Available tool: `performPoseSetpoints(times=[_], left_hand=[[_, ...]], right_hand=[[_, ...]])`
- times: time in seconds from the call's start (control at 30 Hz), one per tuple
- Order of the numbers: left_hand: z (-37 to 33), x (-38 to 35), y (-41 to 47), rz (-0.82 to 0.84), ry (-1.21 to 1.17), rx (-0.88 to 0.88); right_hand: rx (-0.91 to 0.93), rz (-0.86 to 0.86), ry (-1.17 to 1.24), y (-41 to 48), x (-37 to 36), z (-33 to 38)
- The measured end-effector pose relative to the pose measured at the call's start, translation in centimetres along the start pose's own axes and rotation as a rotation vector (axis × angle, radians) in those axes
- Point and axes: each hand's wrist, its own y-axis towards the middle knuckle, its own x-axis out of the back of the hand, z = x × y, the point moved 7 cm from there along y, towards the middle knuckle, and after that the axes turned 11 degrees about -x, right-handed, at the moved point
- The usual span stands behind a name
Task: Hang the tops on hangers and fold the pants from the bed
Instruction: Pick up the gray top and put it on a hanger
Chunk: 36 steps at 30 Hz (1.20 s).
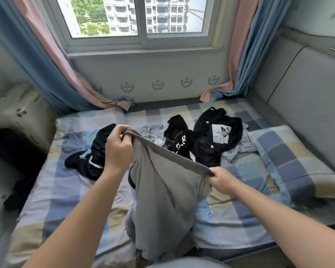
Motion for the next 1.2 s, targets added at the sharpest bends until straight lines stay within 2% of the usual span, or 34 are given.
performPoseSetpoints(times=[0.1, 0.17, 0.23, 0.3, 0.37, 0.47, 0.57, 0.63, 0.77, 0.97, 1.07, 1.2], left_hand=[[2.8, -0.3, -2.9, 0.148, 0.023, 0.136], [3.3, -1.7, -4.9, 0.316, 0.020, 0.168], [2.3, -3.6, -6.3, 0.517, 0.028, 0.102], [0.2, -5.7, -7.2, 0.662, -0.099, 0.000], [-1.4, -7.3, -8.0, 0.743, -0.263, 0.010], [-1.5, -7.6, -7.8, 0.689, -0.291, 0.090], [-1.5, -5.9, -6.6, 0.576, -0.163, 0.016], [-2.2, -4.7, -5.7, 0.514, -0.159, -0.040], [-4.8, -3.0, -4.1, 0.452, -0.177, -0.120], [-7.4, -1.1, -2.1, 0.339, -0.264, -0.182], [-8.0, 0.0, -0.8, 0.254, -0.309, -0.189], [-7.6, 1.0, 0.1, 0.175, -0.344, -0.174]], right_hand=[[0.154, -0.044, 0.177, -1.8, 1.9, 4.7], [0.274, -0.056, 0.252, -3.4, 2.9, 8.3], [0.386, -0.060, 0.289, -5.1, 3.8, 11.7], [0.466, -0.062, 0.277, -6.3, 4.3, 14.4], [0.532, -0.052, 0.233, -7.3, 4.3, 16.6], [0.584, -0.034, 0.215, -8.5, 3.9, 18.3], [0.589, -0.064, 0.194, -8.7, 4.4, 18.2], [0.569, -0.083, 0.115, -8.3, 4.6, 17.5], [0.430, -0.001, -0.043, -6.1, 2.8, 15.4], [0.177, 0.103, -0.017, -2.6, 0.2, 12.9], [0.131, 0.096, 0.015, -1.5, -0.8, 11.9], [0.160, 0.077, 0.021, -0.9, -1.4, 11.0]])
